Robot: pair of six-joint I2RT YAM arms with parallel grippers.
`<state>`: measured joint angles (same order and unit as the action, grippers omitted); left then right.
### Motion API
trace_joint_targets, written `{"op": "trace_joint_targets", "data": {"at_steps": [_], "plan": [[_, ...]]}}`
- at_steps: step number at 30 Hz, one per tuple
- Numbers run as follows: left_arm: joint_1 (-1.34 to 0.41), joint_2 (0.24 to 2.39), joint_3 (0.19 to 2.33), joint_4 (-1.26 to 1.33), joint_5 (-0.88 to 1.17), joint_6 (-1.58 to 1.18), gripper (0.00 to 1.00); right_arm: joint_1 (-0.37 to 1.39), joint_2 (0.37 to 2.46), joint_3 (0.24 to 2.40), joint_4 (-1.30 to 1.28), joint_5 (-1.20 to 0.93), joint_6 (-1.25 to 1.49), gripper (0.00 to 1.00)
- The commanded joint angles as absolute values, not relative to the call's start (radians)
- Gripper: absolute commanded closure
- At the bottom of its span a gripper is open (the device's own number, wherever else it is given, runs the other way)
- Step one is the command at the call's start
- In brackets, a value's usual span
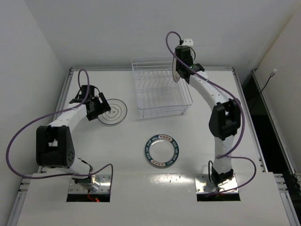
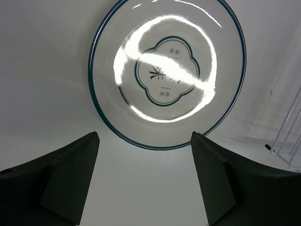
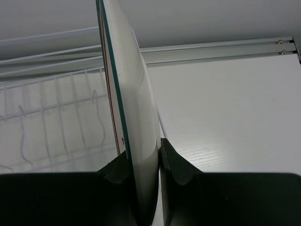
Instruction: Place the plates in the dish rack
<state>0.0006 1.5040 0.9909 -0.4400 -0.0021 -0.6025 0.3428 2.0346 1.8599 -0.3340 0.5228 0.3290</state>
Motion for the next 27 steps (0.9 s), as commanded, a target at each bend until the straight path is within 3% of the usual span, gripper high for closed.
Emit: {"op": "trace_joint_targets", "data": {"at_steps": [1,14,21,27], "plan": [[0.005,1.509,1.008,-0.436,0.011,-0.594,0.24,0.339,2.085,1.95,-0.264,0.595,0.25,1.0],[0.005,1.537,1.017,-0.436,0.011,-0.594,0.24,0.293,2.192,2.043,-0.196,0.554,0.198,1.0],[0.005,1.546,1.017,-0.436,0.011,-0.594,0.24,0.293,2.108,1.914,-0.084,0.554,0.198,1.0],[0.005,1.546,1.026,-0.436,0.011,-0.594,0.24,0.275,2.193,1.991,-0.15,0.477,0.198,1.0]]}}
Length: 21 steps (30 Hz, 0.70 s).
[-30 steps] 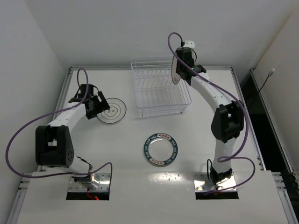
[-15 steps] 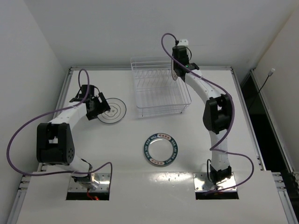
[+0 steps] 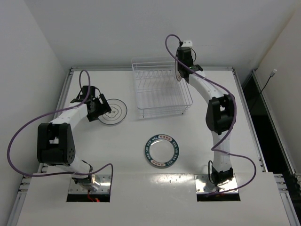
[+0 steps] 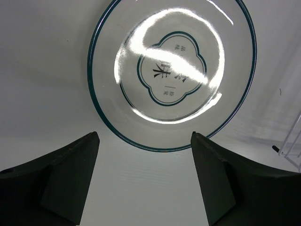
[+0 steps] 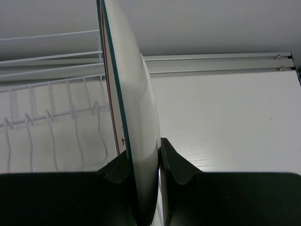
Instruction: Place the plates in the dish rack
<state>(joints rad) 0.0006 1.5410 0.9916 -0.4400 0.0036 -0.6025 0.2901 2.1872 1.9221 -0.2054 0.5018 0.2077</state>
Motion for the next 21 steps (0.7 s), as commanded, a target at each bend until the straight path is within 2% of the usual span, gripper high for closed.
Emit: {"op": "trace_joint_targets", "data": {"at_steps": [1,10,14,16,19,20,21], "plan": [[0.005,1.546,1.026,-0.436,0.011,-0.594,0.24,0.275,2.194,1.991,-0.15,0.477,0.21,1.0],[0.005,1.546,1.026,-0.436,0.011,-0.594,0.24,0.265,2.273,2.014,-0.195,0.376,0.261,1.0],[0.005,1.555,1.026,-0.436,0.011,-0.594,0.24,0.244,2.286,2.002,-0.204,0.347,0.285,0.95],[0.005,1.555,1.026,-0.436,0.011,-0.594,0.24,0.235,2.277,1.993,-0.216,0.338,0.296,0.89],[0.005,1.555,1.026,-0.436,0.011,-0.584,0.24,0.235,2.252,1.971,-0.251,0.327,0.307,0.7],[0.005,1.555,1.026,-0.436,0.011,-0.584,0.24,0.235,2.241,1.971,-0.252,0.327,0.307,0.58],[0.005,1.555,1.026,-0.436,0.011,-0.584,0.24,0.235,2.226,1.944,-0.264,0.327,0.319,0.55]]}}
